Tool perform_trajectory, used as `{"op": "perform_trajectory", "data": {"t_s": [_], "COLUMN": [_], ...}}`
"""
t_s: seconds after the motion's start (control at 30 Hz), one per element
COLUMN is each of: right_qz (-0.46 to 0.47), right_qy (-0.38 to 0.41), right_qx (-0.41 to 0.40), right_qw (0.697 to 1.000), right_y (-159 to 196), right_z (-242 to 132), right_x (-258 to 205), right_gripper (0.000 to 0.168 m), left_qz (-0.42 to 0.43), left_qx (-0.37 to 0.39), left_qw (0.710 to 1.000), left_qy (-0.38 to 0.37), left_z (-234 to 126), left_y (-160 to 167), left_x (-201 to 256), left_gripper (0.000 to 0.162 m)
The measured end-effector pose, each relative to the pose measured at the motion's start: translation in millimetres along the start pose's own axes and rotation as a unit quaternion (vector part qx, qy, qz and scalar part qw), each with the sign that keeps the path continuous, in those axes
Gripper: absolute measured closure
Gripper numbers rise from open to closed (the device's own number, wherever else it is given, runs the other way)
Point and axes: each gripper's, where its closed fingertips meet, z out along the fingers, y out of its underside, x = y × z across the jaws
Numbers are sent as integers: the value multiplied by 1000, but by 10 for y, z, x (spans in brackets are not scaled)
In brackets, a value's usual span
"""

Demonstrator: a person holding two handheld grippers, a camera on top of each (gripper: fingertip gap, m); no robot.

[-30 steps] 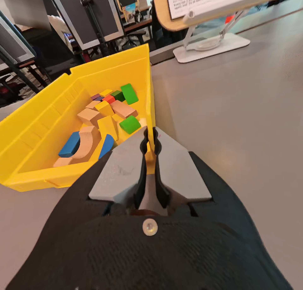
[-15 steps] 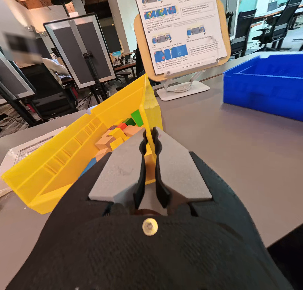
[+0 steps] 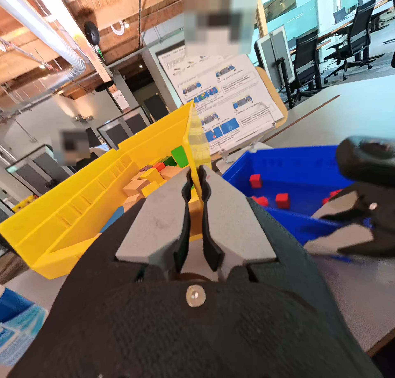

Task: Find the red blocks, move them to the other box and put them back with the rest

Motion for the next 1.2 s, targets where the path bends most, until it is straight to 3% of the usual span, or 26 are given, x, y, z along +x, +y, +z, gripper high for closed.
{"op": "perform_trajectory", "data": {"t_s": [0.07,0.17,0.33,0.63,0.87,1.1,1.2], "right_qz": [-3,5,31,106,165,217,216], "right_qy": [-32,-60,-36,109,193,204,188], "right_qx": [32,109,198,203,199,179,170], "right_qw": [999,992,979,967,947,938,943], "right_y": [-189,-464,-527,286,994,1480,1521], "right_z": [40,-230,-1015,-2165,-2871,-3013,-2887], "right_x": [-235,-327,282,1847,2585,2896,2833], "right_gripper": [136,139,138,138,138,138,138], "left_qz": [9,21,32,37,36,37,75], "left_qx": [9,20,49,83,89,60,69], "left_qw": [1000,999,996,979,954,936,939], "left_qy": [4,18,60,181,284,345,330], "left_z": [34,94,228,628,805,902,949], "left_y": [-144,-331,-642,-1108,-1164,-640,-554], "left_x": [27,147,549,1903,3236,4447,4715], "left_gripper": [160,161,160,159,157,156,156]}}
